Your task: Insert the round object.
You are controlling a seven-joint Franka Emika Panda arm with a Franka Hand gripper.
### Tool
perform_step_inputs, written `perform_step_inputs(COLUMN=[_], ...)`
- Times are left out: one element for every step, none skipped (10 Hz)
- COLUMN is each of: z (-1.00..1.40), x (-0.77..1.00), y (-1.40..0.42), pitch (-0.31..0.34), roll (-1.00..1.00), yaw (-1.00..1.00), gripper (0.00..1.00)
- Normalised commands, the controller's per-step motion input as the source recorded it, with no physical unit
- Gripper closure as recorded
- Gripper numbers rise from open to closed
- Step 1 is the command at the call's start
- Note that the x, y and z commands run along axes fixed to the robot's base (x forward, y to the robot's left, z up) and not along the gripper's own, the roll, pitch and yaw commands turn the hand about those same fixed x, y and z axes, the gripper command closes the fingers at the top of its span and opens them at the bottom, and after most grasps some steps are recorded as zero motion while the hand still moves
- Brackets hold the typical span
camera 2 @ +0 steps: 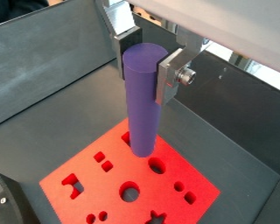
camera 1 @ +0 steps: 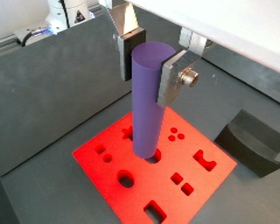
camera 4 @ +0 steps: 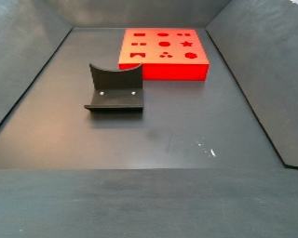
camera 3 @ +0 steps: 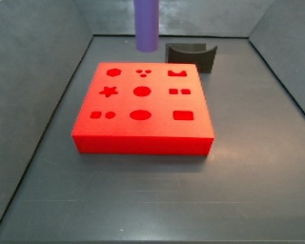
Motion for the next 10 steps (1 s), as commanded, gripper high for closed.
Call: perform_step_inputs(z=[-0.31,-0.57,-0.6,-0.65,-0.73,-0.66,-0.57,-0.47,-0.44,-0.39], x=[0.01,-0.1,-0.05,0.0,0.0,0.0,0.02,0.0,0.0,0.07], y=[0.41,0.49,0.49,0.17,0.0,0.0,0.0,0.09,0.13,0.13], pitch=[0.08,0.0,-0.04,-0.144,-0.177,-0.119,-0.041,0.0,0.0,0.0], roll=[0.03,0.03,0.0,0.0,0.0,0.12,0.15,0.16,0.15,0.09], yaw=[0.0,-0.06,-0.05,0.0,0.0,0.0,0.0,0.0,0.0,0.0], gripper=[1.0,1.0,1.0,1.0,1.0,1.0,1.0,1.0,1.0,1.0])
